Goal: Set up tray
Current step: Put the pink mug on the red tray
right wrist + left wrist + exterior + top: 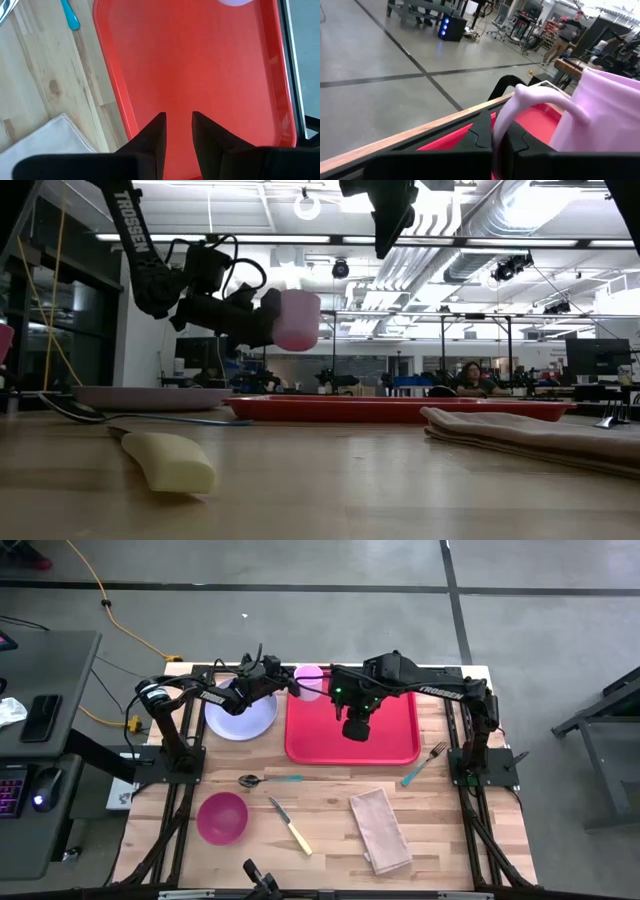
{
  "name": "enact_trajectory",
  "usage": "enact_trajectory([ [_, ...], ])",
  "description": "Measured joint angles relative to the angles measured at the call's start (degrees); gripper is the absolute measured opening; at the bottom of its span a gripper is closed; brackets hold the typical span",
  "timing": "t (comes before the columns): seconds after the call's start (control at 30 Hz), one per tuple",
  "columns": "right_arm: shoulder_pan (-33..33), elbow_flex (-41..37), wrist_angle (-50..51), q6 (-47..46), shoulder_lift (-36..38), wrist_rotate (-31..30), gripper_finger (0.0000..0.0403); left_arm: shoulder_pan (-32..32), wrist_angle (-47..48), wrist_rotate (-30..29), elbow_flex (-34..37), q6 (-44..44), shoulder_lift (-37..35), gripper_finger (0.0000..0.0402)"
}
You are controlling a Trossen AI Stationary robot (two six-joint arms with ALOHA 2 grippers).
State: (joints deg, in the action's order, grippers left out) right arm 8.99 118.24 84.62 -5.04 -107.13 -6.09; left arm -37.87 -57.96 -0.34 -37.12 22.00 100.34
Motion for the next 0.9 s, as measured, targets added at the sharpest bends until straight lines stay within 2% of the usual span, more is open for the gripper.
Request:
enact_trajectory([
  [0.27, -0.02, 0.0, -0.58, 0.09, 0.0, 0.0, 0.0071, 0.0, 1.15, -0.74, 0.0, -0.48, 0.01, 0.006],
  [0.5, -0.02, 0.0, -1.36, 0.52, 0.0, 0.0, 0.0071, 0.11, 1.14, -0.88, -0.02, -0.72, 0.06, 0.0029],
  [0.73, -0.02, 0.0, -1.38, 0.56, 0.0, 0.0, 0.0071, 0.21, 1.93, -1.24, -0.02, -0.37, 0.06, 0.0059],
  [0.9, -0.02, 0.0, -1.61, 0.98, 0.0, 0.0, 0.0071, 1.76, 2.33, -2.43, -0.02, -0.88, 0.06, 0.004],
])
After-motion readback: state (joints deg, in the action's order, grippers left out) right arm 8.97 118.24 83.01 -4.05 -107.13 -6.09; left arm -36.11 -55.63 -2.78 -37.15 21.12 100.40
